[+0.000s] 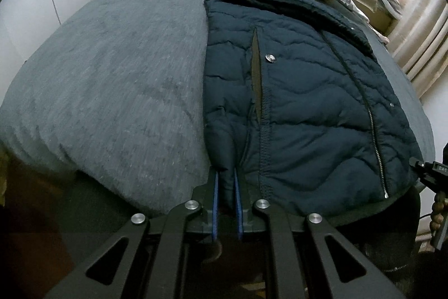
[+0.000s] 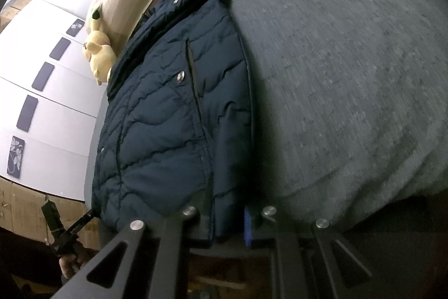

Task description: Fold large clothes

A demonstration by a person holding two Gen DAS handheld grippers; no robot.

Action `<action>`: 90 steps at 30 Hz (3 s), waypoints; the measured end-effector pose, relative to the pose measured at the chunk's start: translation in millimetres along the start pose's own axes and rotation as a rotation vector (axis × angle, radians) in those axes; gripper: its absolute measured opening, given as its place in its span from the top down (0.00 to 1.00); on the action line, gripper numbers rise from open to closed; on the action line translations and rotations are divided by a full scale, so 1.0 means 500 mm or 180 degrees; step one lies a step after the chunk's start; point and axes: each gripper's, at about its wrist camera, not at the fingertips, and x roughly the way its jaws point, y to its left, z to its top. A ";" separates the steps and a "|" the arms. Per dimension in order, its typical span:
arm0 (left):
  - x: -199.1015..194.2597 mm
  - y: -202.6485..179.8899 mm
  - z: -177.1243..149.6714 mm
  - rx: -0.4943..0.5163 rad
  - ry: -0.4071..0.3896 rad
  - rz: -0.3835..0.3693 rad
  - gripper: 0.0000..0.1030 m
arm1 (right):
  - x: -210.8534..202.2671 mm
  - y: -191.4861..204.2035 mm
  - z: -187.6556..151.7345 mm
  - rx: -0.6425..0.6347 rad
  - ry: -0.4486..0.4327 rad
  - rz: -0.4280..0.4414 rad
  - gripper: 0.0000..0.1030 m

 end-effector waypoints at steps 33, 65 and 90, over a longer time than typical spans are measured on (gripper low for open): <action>0.032 0.003 0.030 -0.0257 0.0015 -0.0386 0.90 | 0.006 -0.002 0.023 -0.0134 -0.0022 0.0182 0.87; -0.018 0.009 0.018 -0.0189 -0.0225 -0.0267 0.91 | -0.001 0.007 0.008 -0.0240 0.0076 0.0223 0.87; -0.074 -0.014 0.066 -0.0137 -0.0549 -0.0374 0.91 | -0.050 0.037 0.043 -0.0418 -0.0074 0.0388 0.88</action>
